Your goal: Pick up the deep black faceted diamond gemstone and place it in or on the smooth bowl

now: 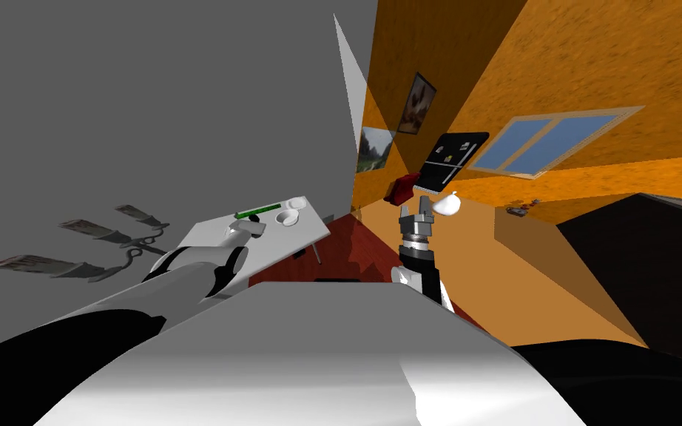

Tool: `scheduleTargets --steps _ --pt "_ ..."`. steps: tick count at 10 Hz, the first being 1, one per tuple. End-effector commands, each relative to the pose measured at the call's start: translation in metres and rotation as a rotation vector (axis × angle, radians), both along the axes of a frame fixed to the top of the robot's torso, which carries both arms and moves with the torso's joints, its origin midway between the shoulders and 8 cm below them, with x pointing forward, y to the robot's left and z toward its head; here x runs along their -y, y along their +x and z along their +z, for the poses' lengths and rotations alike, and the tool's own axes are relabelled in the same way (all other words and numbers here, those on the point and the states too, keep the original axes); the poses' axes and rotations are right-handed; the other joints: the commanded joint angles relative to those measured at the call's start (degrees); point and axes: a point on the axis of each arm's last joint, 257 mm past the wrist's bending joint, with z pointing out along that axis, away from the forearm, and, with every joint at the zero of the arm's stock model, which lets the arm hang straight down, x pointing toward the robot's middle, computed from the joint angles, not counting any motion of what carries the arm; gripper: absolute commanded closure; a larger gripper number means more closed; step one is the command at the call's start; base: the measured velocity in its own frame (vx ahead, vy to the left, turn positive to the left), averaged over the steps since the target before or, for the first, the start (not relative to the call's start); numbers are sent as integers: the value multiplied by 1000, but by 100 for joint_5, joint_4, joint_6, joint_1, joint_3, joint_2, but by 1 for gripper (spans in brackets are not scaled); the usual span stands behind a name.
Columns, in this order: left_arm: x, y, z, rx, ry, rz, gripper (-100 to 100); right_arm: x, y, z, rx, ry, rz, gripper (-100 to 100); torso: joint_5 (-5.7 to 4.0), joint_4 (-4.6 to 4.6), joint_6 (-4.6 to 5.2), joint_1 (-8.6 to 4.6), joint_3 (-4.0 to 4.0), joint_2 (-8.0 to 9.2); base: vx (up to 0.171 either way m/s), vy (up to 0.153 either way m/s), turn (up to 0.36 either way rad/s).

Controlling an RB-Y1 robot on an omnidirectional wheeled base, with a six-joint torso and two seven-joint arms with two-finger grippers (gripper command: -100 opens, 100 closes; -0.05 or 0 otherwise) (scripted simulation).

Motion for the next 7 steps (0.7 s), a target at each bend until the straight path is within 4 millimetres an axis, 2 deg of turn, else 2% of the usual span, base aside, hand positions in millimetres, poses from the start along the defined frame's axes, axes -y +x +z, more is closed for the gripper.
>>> scheduleTargets --steps 1,4,7 --pt "11 16 10 -12 25 -57 100 0 0 0 0 0 0 0 0 0 0 0 0 0 -115 35 -157" --pt "26 37 23 -30 64 -134 100 0 0 0 0 0 0 0 4 13 2 22 36 63 -172 71 -134" --pt "35 49 32 -41 89 -178 100 0 0 0 0 0 0 0 1 9 4 12 27 47 -98 33 -70"
